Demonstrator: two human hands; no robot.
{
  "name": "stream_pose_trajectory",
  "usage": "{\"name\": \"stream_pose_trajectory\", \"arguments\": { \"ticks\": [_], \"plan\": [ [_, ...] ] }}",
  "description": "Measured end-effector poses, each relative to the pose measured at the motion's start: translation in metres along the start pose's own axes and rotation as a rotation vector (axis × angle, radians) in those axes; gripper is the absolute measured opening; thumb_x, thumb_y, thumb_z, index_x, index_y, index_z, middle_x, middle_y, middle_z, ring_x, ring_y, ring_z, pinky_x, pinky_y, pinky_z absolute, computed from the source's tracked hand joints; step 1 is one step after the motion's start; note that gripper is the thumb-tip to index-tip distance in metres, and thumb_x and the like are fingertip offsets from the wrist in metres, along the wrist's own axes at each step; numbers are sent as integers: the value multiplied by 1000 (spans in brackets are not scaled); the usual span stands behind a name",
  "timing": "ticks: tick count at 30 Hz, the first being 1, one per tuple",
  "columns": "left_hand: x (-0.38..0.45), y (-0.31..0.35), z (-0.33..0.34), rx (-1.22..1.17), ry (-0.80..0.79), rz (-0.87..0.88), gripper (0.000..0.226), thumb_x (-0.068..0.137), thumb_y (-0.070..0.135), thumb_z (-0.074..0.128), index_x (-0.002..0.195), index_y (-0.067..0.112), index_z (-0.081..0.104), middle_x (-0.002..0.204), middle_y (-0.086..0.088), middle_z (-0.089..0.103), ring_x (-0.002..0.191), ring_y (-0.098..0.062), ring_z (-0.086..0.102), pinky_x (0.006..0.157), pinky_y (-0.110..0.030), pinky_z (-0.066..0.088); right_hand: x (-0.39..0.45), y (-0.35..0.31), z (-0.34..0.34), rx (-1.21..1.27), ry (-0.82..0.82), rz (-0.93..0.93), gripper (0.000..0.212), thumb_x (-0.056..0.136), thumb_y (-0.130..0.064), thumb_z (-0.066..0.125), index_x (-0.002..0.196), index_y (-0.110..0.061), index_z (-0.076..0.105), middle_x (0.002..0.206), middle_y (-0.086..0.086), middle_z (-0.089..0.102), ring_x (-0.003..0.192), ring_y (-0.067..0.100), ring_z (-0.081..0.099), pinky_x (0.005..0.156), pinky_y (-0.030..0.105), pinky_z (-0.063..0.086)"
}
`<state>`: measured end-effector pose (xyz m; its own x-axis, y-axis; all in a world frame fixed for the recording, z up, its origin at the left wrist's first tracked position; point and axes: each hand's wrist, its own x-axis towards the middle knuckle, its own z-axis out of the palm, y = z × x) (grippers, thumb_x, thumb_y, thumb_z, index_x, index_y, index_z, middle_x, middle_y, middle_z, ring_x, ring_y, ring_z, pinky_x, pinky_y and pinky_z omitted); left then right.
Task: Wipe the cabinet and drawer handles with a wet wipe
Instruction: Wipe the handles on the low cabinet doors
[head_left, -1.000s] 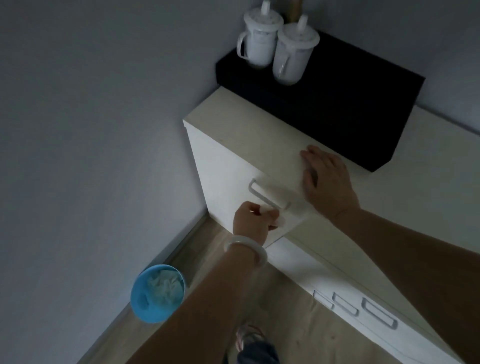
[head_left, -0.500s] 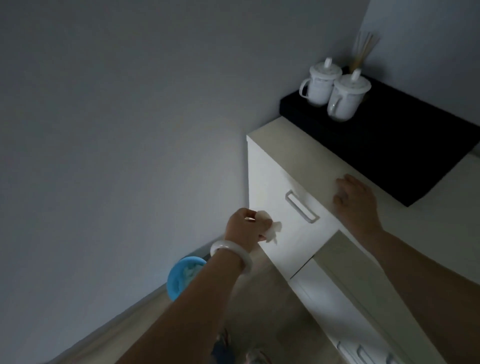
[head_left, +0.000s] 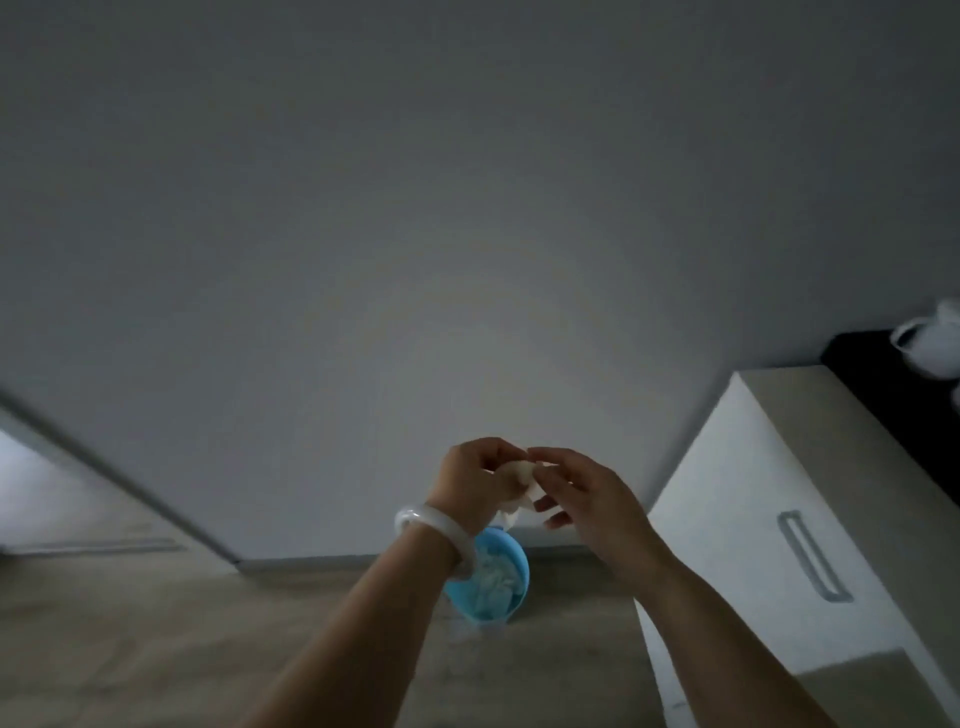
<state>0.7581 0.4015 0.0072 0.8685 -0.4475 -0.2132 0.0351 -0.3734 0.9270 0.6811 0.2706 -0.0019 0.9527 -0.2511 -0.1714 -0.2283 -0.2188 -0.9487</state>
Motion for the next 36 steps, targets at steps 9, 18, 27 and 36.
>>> {"name": "stream_pose_trajectory", "arguments": {
  "ticks": [9,18,27,36],
  "plan": [
    [-53,-73,-169,17,304,-68,19,86,2,61,102,13,64,80,-3,67,56,-9,59,47,-18,46,24,-59,182,14,-204,-15,26,92,-21,62,118,-19,63,95,2,70,75,13,69,64,22,56],
    [-145,-179,-374,-61,554,-174,21,82,9,69,101,15,63,91,-4,66,69,-7,59,54,-13,47,18,-120,420,-61,-403,-70,8,87,-13,68,93,-8,66,82,12,70,62,9,61,59,23,52],
    [-247,-270,-537,-16,942,-330,14,82,16,71,94,22,67,82,7,64,74,-6,59,60,-8,44,7,-159,632,-126,-629,-100,12,82,-9,73,84,-5,62,76,9,67,65,12,62,58,19,53],
    [-282,-357,-692,-72,1211,-489,16,78,18,75,72,28,65,72,4,64,65,-12,59,64,-34,55,55,-195,837,-91,-880,-58,18,79,6,70,75,-8,60,74,6,67,66,14,61,57,22,52]
  ]
}}
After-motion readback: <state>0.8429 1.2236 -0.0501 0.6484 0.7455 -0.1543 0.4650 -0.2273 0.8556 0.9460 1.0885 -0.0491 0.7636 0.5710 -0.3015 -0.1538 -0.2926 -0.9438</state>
